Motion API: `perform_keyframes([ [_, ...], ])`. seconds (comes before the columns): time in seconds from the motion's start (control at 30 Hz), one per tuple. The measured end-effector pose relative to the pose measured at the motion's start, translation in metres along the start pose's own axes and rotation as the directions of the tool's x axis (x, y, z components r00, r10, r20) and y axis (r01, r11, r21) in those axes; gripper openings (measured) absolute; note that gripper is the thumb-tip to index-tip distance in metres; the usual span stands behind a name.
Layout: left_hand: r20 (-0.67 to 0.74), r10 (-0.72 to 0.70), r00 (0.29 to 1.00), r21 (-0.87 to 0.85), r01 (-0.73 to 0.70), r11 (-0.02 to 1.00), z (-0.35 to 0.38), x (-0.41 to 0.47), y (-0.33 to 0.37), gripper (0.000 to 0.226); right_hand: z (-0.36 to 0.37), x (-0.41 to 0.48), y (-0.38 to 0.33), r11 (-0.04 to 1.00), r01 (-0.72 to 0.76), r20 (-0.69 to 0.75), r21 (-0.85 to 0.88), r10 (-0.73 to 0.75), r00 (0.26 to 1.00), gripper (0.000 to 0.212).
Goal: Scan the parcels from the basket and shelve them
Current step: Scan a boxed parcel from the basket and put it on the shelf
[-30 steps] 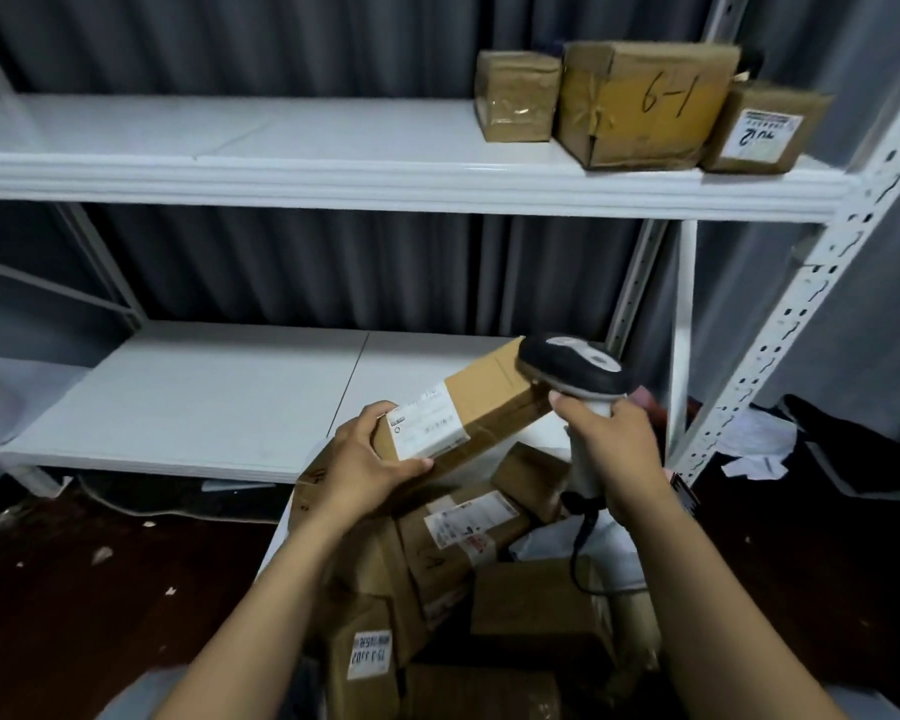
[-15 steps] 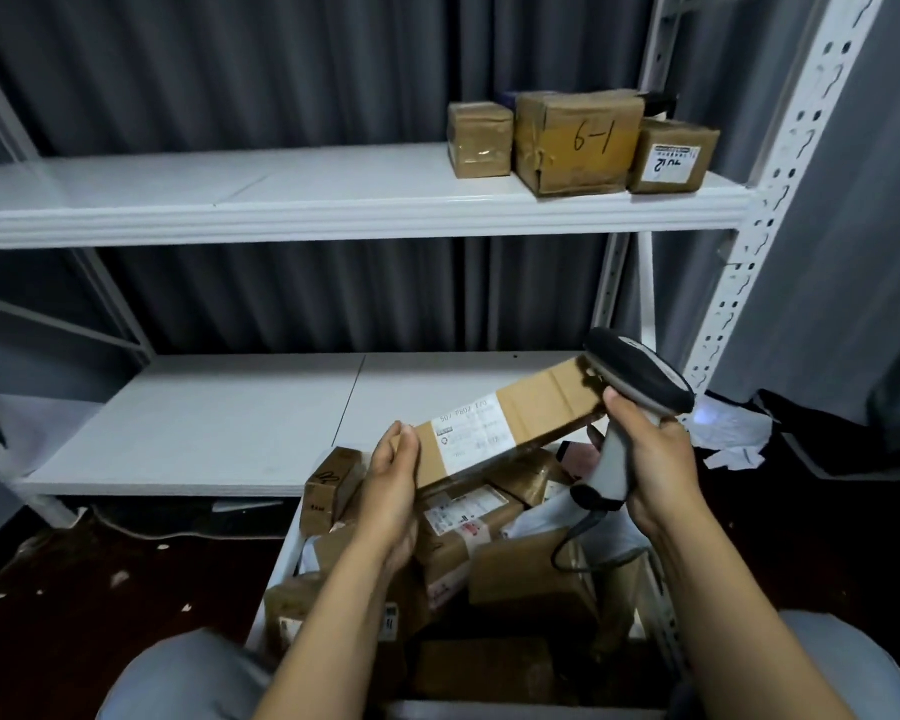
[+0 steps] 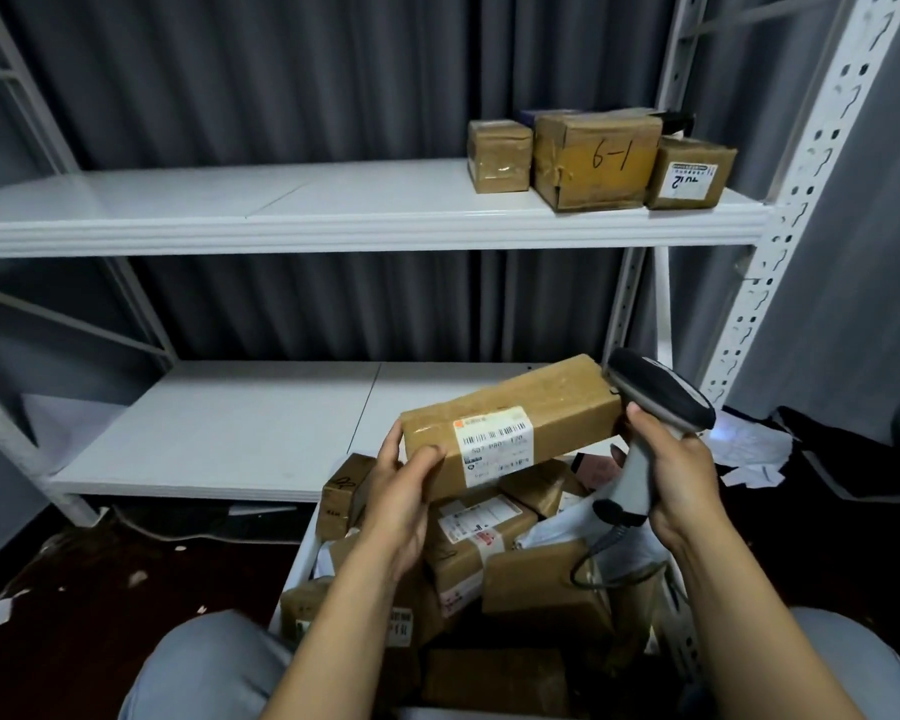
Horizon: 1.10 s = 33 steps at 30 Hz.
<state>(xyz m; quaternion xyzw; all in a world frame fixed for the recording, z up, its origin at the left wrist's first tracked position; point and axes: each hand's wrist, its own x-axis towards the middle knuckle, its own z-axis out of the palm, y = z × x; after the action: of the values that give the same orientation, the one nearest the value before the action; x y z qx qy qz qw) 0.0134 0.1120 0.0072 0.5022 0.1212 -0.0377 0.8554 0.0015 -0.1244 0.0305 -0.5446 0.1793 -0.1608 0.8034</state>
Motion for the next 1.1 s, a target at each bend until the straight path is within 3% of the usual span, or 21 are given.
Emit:
perform_keyframes([
  [0.17,0.029,0.009,1.000,0.133,-0.012,0.991,-0.010,0.003,0.002,0.065,-0.004,0.005,-0.009,0.994,0.005,0.057,-0.105,0.001,0.998,0.011],
  [0.27,-0.027,0.132,0.991,0.247,-0.122,0.961,-0.016,0.009,0.002,0.069,-0.003,0.006,-0.013,0.961,0.028,0.090,-0.276,-0.003,0.996,0.029],
  [0.47,-0.163,0.311,0.936,0.356,-0.238,0.904,-0.025,0.011,0.007,0.068,0.007,-0.012,-0.035,0.774,0.172,0.383,-0.609,0.098,0.918,0.016],
  [0.57,-0.179,0.354,0.918,0.410,-0.257,0.875,-0.028,0.011,0.010,0.065,0.014,-0.019,-0.039,0.740,0.189,0.426,-0.645,0.144,0.893,0.015],
  [0.93,-0.167,0.393,0.904,0.525,-0.256,0.812,-0.034,0.010,0.009,0.071,0.012,-0.038,-0.068,0.728,0.230,0.423,-0.646,0.090,0.902,0.021],
  [1.1,-0.132,0.378,0.916,0.506,-0.266,0.821,-0.031,0.007,0.009,0.070,0.015,-0.041,-0.072,0.692,0.250,0.412,-0.677,0.075,0.908,0.024],
])
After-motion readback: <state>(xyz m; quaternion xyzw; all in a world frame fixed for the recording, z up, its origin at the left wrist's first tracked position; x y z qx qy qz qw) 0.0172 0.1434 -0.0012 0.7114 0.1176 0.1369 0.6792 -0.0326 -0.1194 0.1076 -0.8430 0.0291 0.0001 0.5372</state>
